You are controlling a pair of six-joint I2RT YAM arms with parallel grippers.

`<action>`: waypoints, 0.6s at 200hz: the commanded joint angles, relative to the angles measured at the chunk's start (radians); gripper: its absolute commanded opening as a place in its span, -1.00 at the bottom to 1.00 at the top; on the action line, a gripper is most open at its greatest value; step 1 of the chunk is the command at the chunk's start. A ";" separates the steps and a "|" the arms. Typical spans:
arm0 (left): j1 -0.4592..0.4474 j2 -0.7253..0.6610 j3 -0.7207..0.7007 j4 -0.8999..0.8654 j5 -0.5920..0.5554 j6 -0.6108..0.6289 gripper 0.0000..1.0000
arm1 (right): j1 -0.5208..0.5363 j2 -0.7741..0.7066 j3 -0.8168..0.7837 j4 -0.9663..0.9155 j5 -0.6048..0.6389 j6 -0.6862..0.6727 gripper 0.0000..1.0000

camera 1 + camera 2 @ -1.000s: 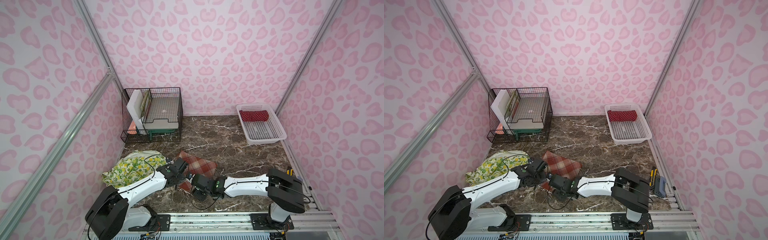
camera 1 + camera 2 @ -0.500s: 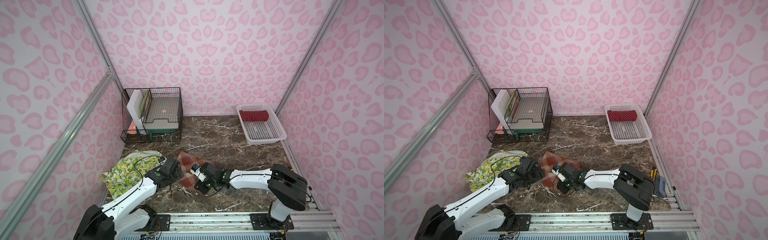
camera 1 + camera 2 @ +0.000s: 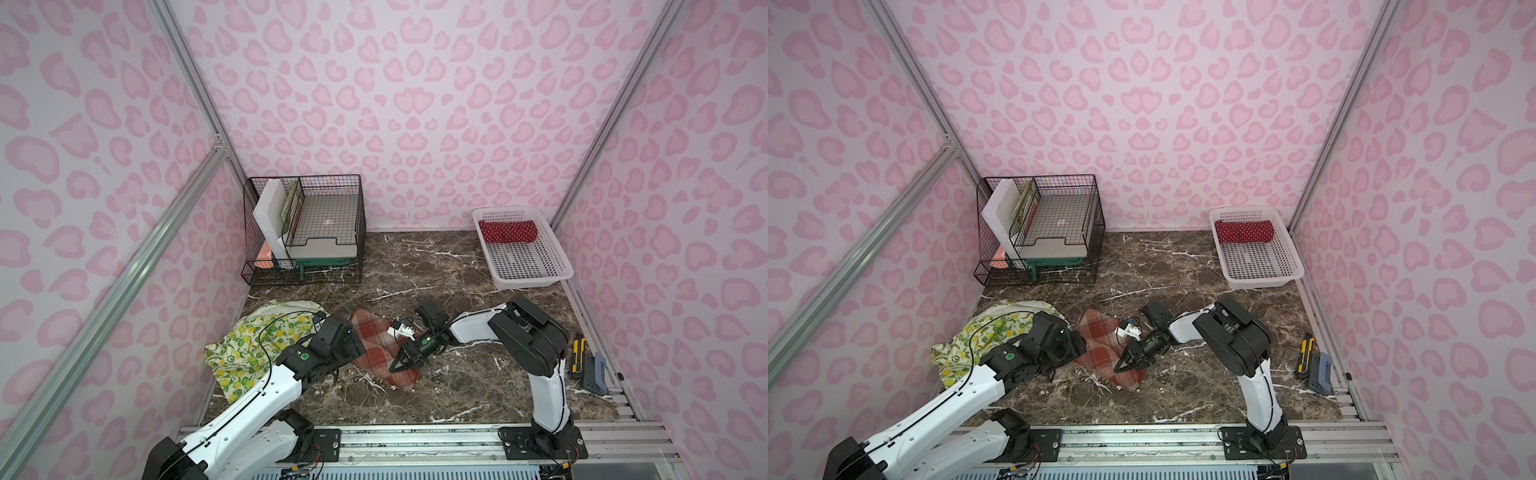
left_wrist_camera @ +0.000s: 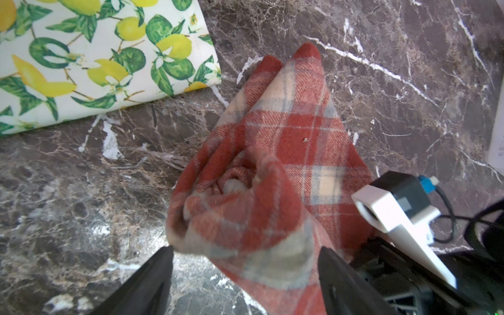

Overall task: Roll up the skirts
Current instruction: Roll the skirt at the center of the board.

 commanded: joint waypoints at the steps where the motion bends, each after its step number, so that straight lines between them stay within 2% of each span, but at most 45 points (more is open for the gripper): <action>1: -0.007 -0.029 0.003 0.015 -0.006 0.004 0.74 | -0.027 0.071 0.025 -0.088 0.138 -0.035 -1.00; 53: -0.060 -0.029 -0.071 0.106 0.013 -0.021 0.68 | -0.034 0.148 0.036 -0.090 0.235 -0.060 -1.00; 98: -0.062 -0.064 -0.130 0.107 -0.076 -0.045 0.65 | -0.033 0.131 0.012 -0.095 0.249 -0.081 -1.00; 120: -0.062 -0.013 -0.168 0.200 -0.123 -0.051 0.67 | -0.033 0.116 -0.003 -0.099 0.248 -0.093 -1.00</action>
